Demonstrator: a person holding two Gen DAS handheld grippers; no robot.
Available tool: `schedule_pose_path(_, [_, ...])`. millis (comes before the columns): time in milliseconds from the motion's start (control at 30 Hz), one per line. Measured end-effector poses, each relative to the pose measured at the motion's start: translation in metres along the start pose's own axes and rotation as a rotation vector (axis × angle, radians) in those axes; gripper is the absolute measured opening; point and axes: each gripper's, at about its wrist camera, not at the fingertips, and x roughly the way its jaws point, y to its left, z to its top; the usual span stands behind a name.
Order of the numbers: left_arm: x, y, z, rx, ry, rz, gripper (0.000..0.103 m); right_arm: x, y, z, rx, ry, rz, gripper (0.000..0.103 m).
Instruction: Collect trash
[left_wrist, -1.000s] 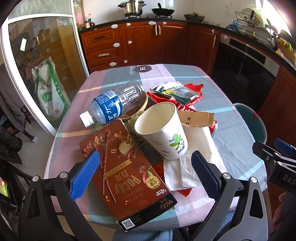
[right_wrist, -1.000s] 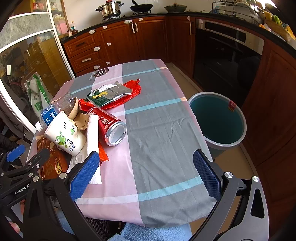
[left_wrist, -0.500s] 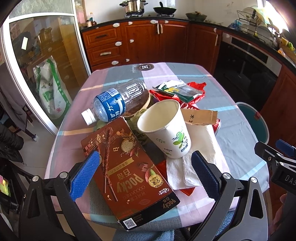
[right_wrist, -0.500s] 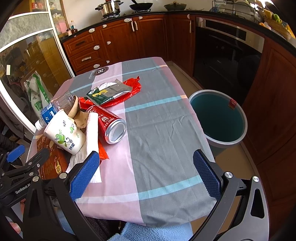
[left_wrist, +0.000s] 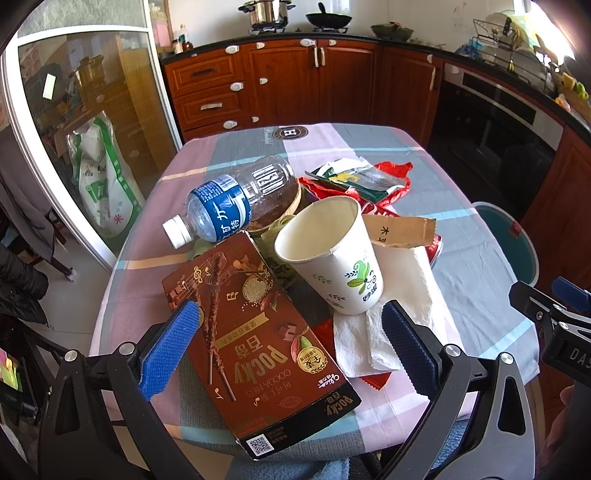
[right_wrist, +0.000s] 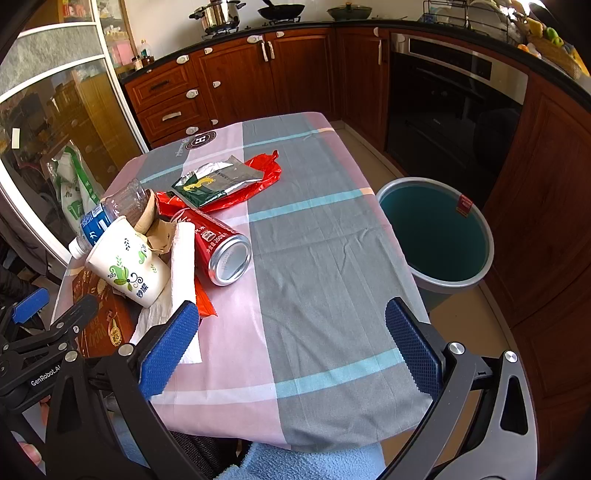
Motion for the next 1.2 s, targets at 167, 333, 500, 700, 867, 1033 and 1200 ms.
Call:
schedule_pose_path(167, [-0.001,-0.001,0.0,-0.001,-0.002,-0.001,0.099,0.0,0.0,0.0,-0.001,0.001,0.0,0.097])
schedule_pose_path(333, [-0.001,-0.001,0.0,0.0,-0.002,-0.002,0.099,0.0,0.0,0.0,-0.002,0.001,0.0,0.097])
schedule_pose_path(500, [0.001,0.0,-0.001,-0.003,0.001,-0.006,0.099,0.001,0.0,-0.001,-0.001,0.003,0.0,0.097])
schedule_pose_path(700, [0.003,0.0,-0.002,-0.004,0.009,-0.011,0.099,0.001,0.001,-0.001,-0.003,0.005,0.0,0.097])
schedule_pose_path(867, [0.004,0.001,-0.001,-0.006,0.013,-0.015,0.099,0.003,0.002,-0.002,-0.009,0.007,0.001,0.097])
schedule_pose_path(1033, [0.005,0.005,0.001,-0.004,0.01,-0.008,0.099,0.003,0.004,-0.002,-0.019,0.016,0.004,0.097])
schedule_pose_path(1200, [0.002,0.026,0.007,0.017,-0.021,0.016,0.099,0.004,0.01,0.0,-0.045,0.023,0.023,0.097])
